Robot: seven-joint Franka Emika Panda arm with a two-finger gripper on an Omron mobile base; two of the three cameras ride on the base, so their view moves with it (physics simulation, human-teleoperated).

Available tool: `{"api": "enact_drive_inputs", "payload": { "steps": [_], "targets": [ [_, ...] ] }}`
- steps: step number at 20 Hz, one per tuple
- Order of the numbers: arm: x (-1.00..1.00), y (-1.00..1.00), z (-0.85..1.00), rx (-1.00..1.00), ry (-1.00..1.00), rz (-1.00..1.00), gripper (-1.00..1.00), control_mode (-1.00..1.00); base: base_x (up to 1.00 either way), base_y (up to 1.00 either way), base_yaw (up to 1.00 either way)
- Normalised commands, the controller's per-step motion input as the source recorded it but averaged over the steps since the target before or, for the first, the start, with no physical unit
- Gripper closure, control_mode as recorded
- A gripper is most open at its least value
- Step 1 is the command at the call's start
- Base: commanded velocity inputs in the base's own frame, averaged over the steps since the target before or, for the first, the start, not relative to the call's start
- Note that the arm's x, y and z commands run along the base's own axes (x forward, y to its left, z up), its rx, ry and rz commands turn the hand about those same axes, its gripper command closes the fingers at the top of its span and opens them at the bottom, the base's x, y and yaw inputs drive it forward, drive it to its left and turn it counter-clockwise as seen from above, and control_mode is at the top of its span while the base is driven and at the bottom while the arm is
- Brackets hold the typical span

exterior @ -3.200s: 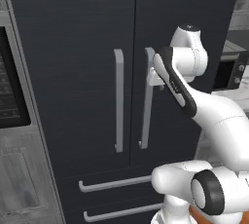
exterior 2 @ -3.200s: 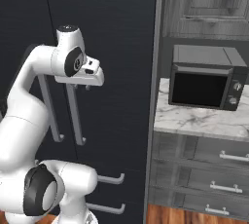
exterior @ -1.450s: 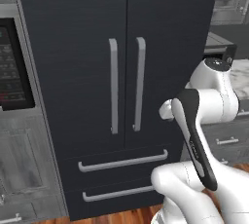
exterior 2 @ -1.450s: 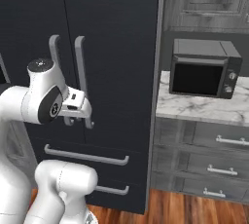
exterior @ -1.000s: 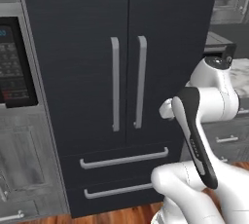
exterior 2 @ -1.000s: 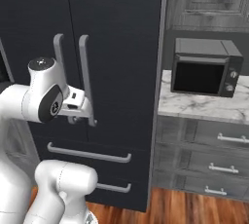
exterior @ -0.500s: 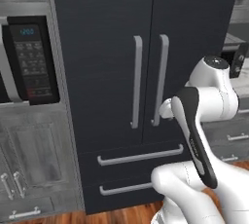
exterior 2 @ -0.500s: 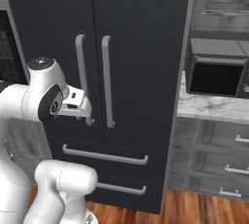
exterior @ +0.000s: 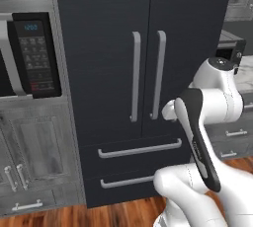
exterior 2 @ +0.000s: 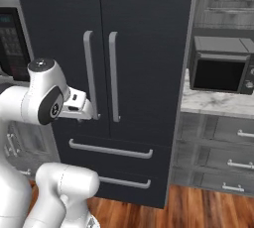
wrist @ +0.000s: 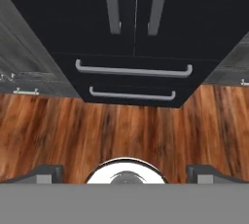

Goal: Retrieve the mango and banana from the fridge and place them into the bowl on the dining table.

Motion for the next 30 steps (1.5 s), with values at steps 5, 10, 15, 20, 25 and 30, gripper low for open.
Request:
{"api": "enact_drive_inputs", "payload": {
  "steps": [5,10,15,20,25,30],
  "targets": [
    [0.23,0.00,0.00,0.00,-0.07,0.00,-1.00,-1.00,0.00,0.00,0.00],
    [0.79,0.00,0.00,0.00,-0.01,0.00,-1.00,-1.00,0.00,0.00,0.00],
    [0.75,0.01,0.00,0.00,-0.06,0.00,-1.00,-1.00,0.00,0.00,0.00],
    [0.43,0.09,0.00,0.00,-0.14,0.01,-1.00,-1.00,0.00,0.00,0.00],
    [0.23,0.24,0.03,-0.05,-0.11,0.04,-1.00,-1.00,0.00,0.00,0.00],
    [0.25,0.35,0.10,-0.09,-0.16,0.08,-1.00,-1.00,0.00,0.00,0.00]
  ]
}}
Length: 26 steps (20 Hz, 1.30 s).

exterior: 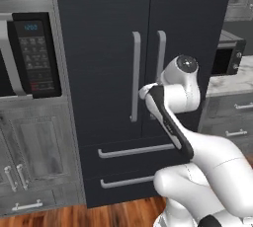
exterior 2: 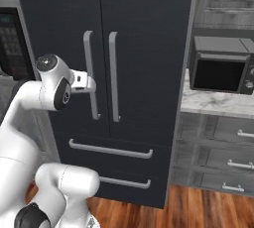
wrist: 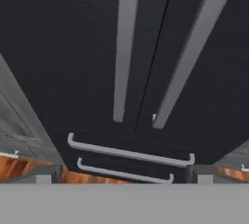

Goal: Retrieve the mango and banana from the fridge and place them into the bowl on the dining table.

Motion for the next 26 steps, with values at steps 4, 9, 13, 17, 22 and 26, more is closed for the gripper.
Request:
{"api": "enact_drive_inputs", "payload": {
  "steps": [4,9,13,17,22,26],
  "targets": [
    [0.24,0.30,0.13,-0.08,-0.14,0.06,-1.00,-1.00,0.00,0.00,0.00],
    [0.26,0.12,0.11,-0.01,-0.03,0.01,-1.00,-1.00,0.00,0.00,0.00],
    [0.12,0.05,0.16,0.04,0.00,-0.02,-1.00,-1.00,0.00,0.00,0.00],
    [0.05,0.00,0.23,0.12,0.00,-0.06,-1.00,-1.00,0.00,0.00,0.00],
    [0.02,0.00,0.24,0.10,-0.02,-0.04,-1.00,-1.00,0.00,0.00,0.00],
    [0.13,0.00,0.08,0.04,-0.09,-0.01,-1.00,-1.00,0.00,0.00,0.00]
  ]
}}
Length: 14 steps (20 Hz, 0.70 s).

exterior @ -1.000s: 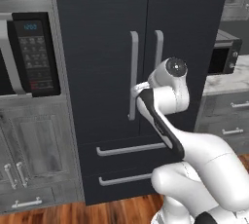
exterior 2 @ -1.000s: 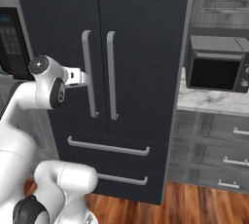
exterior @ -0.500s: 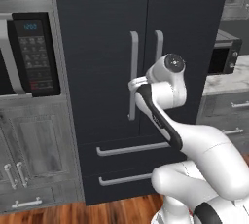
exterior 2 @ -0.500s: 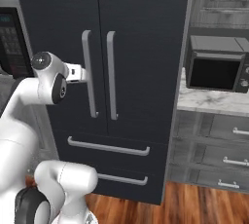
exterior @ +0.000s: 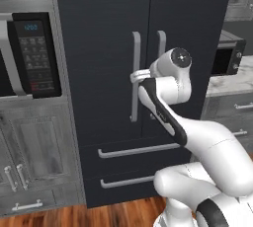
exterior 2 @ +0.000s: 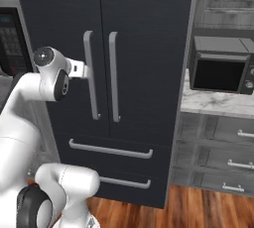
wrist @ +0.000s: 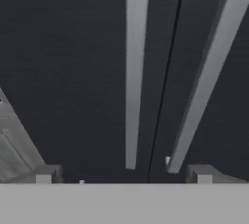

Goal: Retrieve the mango and banana from the fridge and place them into the bowl on the dining table.

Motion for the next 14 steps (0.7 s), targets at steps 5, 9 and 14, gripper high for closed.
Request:
{"api": "enact_drive_inputs", "payload": {
  "steps": [5,9,14],
  "targets": [
    [0.31,-0.05,0.00,0.00,-0.21,0.00,-1.00,-1.00,0.00,0.00,0.00],
    [0.34,-0.09,0.00,0.00,-0.12,0.00,-1.00,-1.00,0.00,0.00,0.00],
    [0.52,-0.03,0.00,0.00,0.00,0.00,-1.00,-1.00,0.00,0.00,0.00]
  ]
}}
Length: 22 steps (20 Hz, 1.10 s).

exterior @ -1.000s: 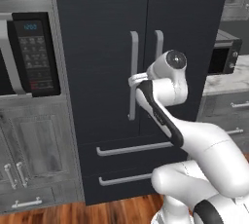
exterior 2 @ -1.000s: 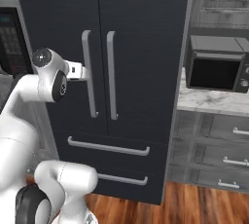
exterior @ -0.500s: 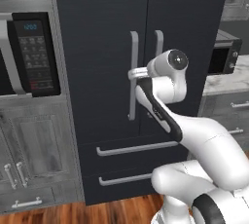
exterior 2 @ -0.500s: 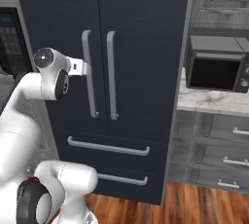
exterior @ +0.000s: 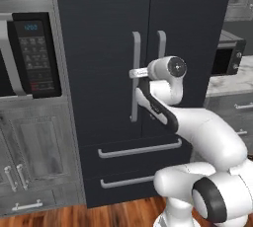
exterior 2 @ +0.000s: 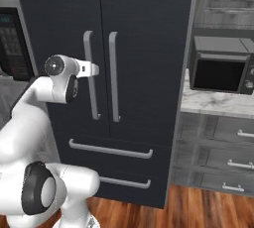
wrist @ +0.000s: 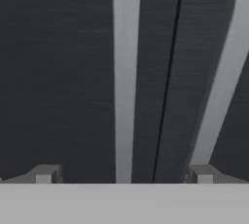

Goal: Retrieve the mango and banana from the fridge and place them into the bowl on the dining table.

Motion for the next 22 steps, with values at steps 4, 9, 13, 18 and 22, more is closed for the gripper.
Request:
{"api": "enact_drive_inputs", "payload": {
  "steps": [4,9,13,18,22],
  "targets": [
    [0.68,0.00,0.01,0.00,0.01,0.00,-1.00,-1.00,0.00,0.00,0.00],
    [0.71,0.00,0.03,0.00,0.05,0.00,-1.00,-1.00,0.00,0.00,0.00],
    [0.78,0.00,0.00,0.00,0.04,0.00,-1.00,-1.00,0.00,0.00,0.00],
    [0.70,0.01,0.00,0.00,0.00,0.00,-1.00,-1.00,0.00,0.00,0.00],
    [0.62,0.04,-0.02,0.00,0.00,0.00,-1.00,-1.00,0.00,0.00,0.00]
  ]
}}
